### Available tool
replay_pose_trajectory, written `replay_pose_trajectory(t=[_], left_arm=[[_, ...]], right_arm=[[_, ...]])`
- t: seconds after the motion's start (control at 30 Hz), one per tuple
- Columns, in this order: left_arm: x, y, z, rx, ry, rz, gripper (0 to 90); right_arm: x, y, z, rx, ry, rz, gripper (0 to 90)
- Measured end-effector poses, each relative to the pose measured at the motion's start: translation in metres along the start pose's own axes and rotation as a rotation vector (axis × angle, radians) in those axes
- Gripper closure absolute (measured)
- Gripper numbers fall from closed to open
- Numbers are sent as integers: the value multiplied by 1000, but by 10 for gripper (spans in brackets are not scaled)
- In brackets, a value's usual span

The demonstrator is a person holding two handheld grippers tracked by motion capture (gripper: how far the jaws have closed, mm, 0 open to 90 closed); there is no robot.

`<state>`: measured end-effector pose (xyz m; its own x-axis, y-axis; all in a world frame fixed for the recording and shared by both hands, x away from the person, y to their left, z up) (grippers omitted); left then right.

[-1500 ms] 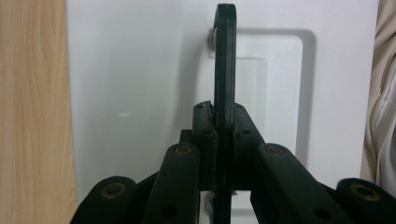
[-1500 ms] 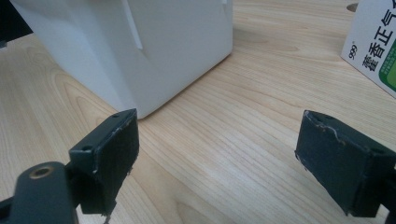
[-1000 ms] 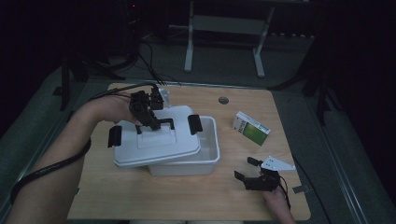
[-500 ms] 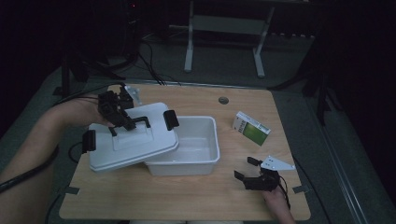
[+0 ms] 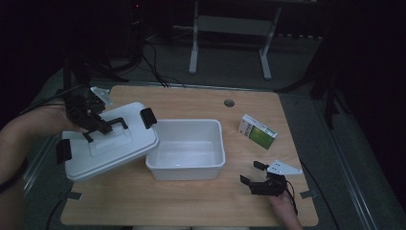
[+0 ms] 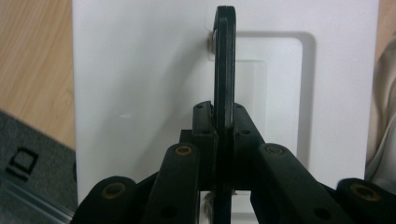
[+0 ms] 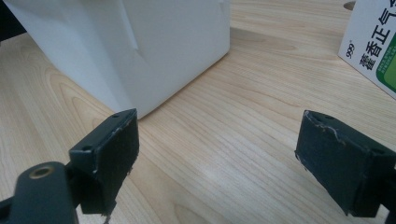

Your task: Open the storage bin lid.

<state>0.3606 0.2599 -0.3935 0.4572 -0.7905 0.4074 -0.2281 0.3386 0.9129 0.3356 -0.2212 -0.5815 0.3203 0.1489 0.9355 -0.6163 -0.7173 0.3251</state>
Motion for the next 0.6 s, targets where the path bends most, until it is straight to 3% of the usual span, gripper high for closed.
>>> replay_pose_trajectory(t=[0.3,0.37,0.6], left_arm=[[-35,-7,-9,16,84,6,836],[-47,-13,-13,23,106,6,836],[-65,-36,-21,22,148,17,836]], right_arm=[[-1,-1,-1,0,3,-5,131],[-1,0,-1,0,5,-5,131],[-1,0,-1,1,6,-3,130]])
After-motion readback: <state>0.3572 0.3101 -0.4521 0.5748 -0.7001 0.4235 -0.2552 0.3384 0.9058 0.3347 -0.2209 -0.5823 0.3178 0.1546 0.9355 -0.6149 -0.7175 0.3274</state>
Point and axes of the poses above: each handheld gripper's, and its own axes: y roughly backward along the jaws, x roughly out of its top, z roughly to its right, the point moved 8 cm from there along -y, roughly forward along the jaws, and after that the axes turned 7 degrees about z, right-handed, at the moved point
